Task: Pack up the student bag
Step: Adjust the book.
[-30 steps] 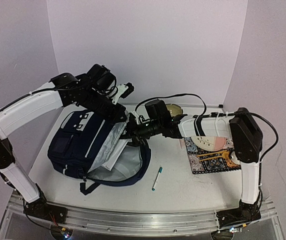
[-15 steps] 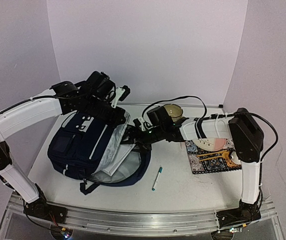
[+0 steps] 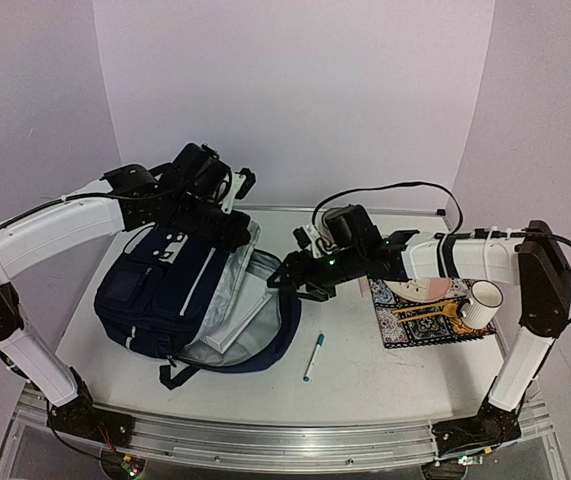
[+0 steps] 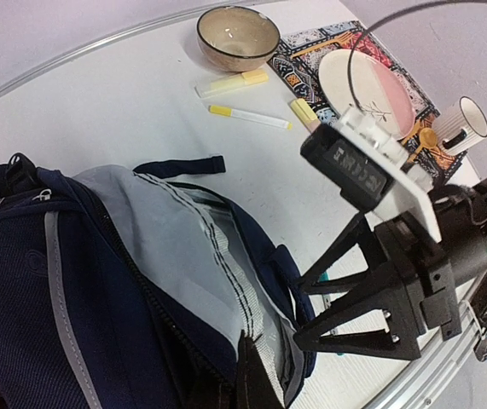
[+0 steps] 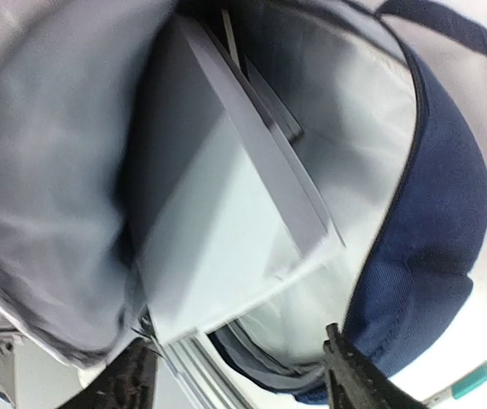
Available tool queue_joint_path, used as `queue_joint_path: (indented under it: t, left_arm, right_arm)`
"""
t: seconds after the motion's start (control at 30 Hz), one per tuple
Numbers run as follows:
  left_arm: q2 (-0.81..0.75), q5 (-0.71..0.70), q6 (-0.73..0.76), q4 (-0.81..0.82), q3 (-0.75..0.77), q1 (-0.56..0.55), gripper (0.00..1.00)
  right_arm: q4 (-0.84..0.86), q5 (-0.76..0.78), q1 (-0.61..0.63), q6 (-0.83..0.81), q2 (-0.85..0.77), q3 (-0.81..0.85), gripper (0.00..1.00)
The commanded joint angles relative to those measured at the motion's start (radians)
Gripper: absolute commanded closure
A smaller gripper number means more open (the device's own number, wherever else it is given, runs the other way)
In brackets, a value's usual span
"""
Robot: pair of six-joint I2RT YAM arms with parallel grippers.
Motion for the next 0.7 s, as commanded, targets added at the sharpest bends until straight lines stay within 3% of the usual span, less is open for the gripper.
queue_joint_path:
  t: [0.0,0.13,0.3,0.67]
  left_arm:
    - [-0.046,-0.031,-0.019,0.110,0.029,-0.003,1.00]
    - [-0.048,-0.022,-0.023,0.115,0.028,-0.003,1.00]
    - [-0.049,0.012,-0.028,0.117,0.022,-0.003,1.00]
    - [-0.046,0.145,-0.047,0.148,0.026,-0.003,1.00]
  right_arm:
    - [-0.052,-0.003,0.039,-0.056,-0.014,-0.029,0.42]
    - [-0.051,0.006,0.070,-0.054,0.043,0.008,0.55]
    - [-0.051,0.007,0.092,-0.050,0.139,0.110,0.63]
    - [-0.028,-0.002,0.101,-0.054,0.277,0.313,0.73]
